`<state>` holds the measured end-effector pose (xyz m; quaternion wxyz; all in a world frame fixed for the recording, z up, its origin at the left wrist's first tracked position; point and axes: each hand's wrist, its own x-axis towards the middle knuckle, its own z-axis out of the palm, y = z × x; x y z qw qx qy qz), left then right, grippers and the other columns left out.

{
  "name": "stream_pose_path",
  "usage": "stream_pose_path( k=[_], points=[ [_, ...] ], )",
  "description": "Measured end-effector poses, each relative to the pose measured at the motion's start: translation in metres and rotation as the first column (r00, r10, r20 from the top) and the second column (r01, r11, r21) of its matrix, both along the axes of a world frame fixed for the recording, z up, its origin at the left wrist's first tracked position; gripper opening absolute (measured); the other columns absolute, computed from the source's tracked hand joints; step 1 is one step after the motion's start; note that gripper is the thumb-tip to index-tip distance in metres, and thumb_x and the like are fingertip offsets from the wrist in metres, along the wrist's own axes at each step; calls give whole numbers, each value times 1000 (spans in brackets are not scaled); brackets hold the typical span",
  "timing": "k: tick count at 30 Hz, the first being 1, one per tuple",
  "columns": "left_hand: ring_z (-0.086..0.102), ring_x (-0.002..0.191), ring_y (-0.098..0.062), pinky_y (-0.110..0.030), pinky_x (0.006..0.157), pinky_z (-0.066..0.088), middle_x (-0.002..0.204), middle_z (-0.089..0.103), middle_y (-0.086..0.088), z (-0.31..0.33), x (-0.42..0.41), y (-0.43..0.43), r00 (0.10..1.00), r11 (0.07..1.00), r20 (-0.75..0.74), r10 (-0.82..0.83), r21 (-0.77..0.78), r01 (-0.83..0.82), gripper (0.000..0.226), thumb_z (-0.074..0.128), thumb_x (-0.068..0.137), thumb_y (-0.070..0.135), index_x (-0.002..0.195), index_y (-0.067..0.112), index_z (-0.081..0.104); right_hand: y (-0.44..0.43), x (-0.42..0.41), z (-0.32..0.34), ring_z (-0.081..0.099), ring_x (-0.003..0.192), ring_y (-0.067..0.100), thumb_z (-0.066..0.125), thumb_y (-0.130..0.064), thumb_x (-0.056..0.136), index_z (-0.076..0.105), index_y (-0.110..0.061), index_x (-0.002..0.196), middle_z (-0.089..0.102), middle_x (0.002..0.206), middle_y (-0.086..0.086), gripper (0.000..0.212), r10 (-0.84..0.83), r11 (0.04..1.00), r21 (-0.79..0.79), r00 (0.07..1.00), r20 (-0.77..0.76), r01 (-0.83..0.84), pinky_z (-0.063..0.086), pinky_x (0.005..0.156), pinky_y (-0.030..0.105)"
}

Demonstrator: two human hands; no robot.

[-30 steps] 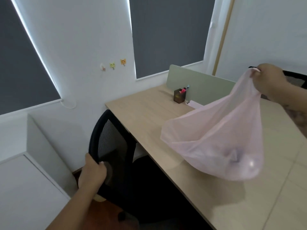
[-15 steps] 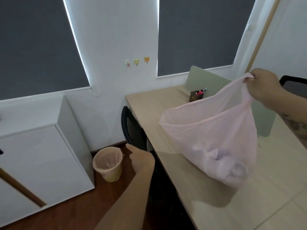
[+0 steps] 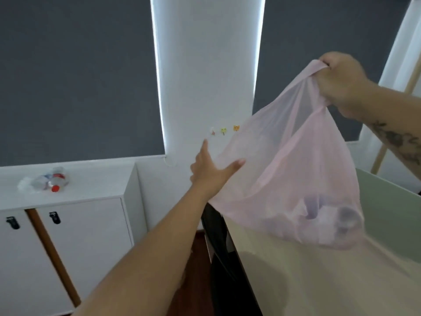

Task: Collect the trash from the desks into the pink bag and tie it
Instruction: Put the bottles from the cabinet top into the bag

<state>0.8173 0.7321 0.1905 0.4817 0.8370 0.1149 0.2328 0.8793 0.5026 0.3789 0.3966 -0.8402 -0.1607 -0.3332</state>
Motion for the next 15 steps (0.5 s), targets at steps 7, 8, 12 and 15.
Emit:
stream_pose_path(
  k=[7, 8, 12, 15],
  points=[
    [61, 67, -27, -36, 61, 55, 90, 63, -11, 90, 15, 129, 980, 978, 70, 188, 80, -193, 17, 45, 96, 14, 86, 10, 58, 98, 12, 28, 45, 76, 23, 40, -8, 94, 59, -1, 86, 53, 88, 10, 22, 204, 972, -133, 977, 62, -195, 34, 54, 26],
    [57, 65, -26, -32, 54, 49, 85, 59, -10, 98, 9, 151, 965, 963, 100, 244, 93, -253, 18, 42, 96, 14, 84, 9, 54, 115, 17, 27, 46, 76, 24, 41, -8, 95, 59, -4, 84, 54, 88, 9, 22, 216, 967, -152, 974, 63, -205, 34, 53, 25],
    [52, 76, -33, -34, 62, 35, 94, 57, -17, 117, -14, 241, 885, 855, 200, 421, 238, -461, 22, 33, 96, 15, 76, 13, 40, 192, 37, 21, 51, 79, 27, 43, -8, 94, 60, -9, 83, 59, 91, 9, 20, 207, 941, -288, 976, 73, -178, 35, 59, 30],
    [54, 85, -34, -38, 67, 37, 106, 58, -19, 132, -35, 310, 816, 793, 208, 539, 202, -575, 18, 30, 99, 14, 99, 6, 47, 266, 44, 14, 53, 80, 30, 46, -22, 99, 59, -11, 86, 59, 91, 8, 21, 174, 866, -490, 978, 118, -95, 38, 67, 33]
  ],
)
